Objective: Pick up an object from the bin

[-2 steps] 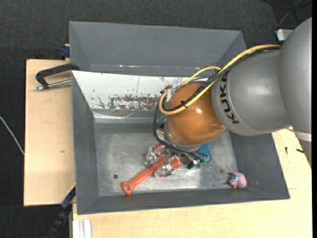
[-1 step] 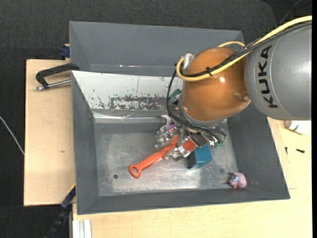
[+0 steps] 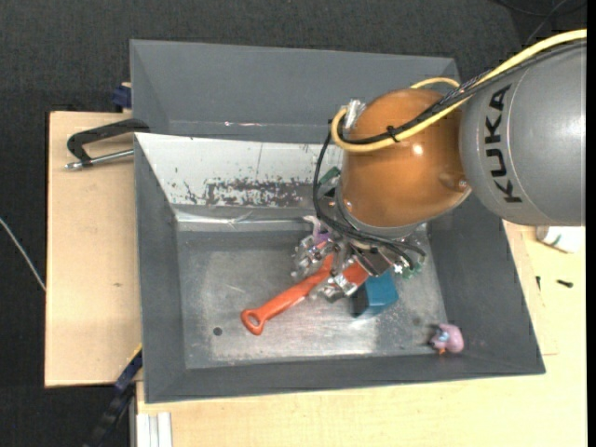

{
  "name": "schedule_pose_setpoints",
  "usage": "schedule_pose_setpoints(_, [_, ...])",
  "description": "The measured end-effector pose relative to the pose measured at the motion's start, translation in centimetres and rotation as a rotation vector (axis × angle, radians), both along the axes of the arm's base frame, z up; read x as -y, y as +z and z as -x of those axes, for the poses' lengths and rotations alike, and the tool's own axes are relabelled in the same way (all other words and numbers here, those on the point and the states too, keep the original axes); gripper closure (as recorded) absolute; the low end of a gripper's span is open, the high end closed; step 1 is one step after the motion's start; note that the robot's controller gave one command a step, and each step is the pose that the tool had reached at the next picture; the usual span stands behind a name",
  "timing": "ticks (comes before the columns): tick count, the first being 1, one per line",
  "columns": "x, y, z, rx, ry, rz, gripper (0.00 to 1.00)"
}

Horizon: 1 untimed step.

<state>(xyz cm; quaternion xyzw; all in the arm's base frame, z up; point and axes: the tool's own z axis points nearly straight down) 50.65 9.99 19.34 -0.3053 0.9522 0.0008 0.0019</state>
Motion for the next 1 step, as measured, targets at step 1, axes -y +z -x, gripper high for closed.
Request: schedule_pose_setpoints(1, [1.26, 5.35, -1.55, -0.003, -0.02, 0.0, 1.0])
